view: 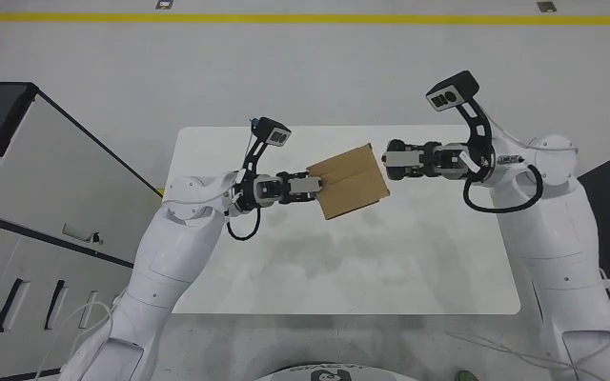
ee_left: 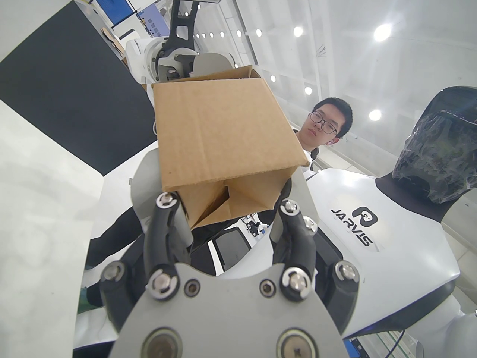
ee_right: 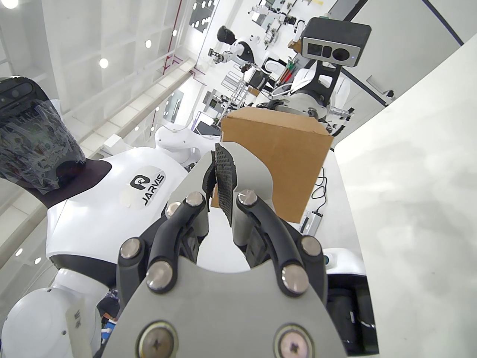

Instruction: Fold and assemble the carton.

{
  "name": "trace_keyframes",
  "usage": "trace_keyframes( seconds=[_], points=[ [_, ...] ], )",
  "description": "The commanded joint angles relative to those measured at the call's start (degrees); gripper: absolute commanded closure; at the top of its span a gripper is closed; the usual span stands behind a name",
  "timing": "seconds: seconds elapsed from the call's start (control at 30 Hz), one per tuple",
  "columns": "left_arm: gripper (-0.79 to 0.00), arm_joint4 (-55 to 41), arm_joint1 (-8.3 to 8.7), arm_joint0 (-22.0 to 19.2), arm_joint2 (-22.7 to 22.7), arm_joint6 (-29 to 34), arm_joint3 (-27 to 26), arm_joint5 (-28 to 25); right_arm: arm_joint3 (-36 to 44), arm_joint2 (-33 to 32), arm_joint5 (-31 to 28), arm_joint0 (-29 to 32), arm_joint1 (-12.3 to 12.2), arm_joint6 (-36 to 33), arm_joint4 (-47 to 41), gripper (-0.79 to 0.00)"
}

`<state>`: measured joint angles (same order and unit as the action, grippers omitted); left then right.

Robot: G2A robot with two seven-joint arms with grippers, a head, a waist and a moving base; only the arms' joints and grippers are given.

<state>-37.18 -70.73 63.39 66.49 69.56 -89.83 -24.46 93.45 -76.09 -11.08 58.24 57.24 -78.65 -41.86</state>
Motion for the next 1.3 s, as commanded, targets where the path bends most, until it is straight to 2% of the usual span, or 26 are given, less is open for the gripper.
trace_keyframes(
  seconds=[0.0, 0.9, 1.27],
  points=[
    [0.000, -0.10, 0.05, 0.10, -0.01, 0.04, -0.18, 0.14, 0.09, 0.00, 0.30, 0.18, -0.07, -0.29, 0.46, 0.000],
    [0.000, 0.46, 0.37, -0.11, -1.09, -0.47, -0.97, 0.59, 1.63, 2.52, 1.17, -0.18, 0.11, -0.84, 1.02, 0.000],
    [0.000, -0.02, 0.54, 0.04, -1.09, -0.62, -1.38, 0.76, 1.90, 1.64, 1.50, 0.34, -0.08, -0.72, 0.66, 0.000]
  ],
)
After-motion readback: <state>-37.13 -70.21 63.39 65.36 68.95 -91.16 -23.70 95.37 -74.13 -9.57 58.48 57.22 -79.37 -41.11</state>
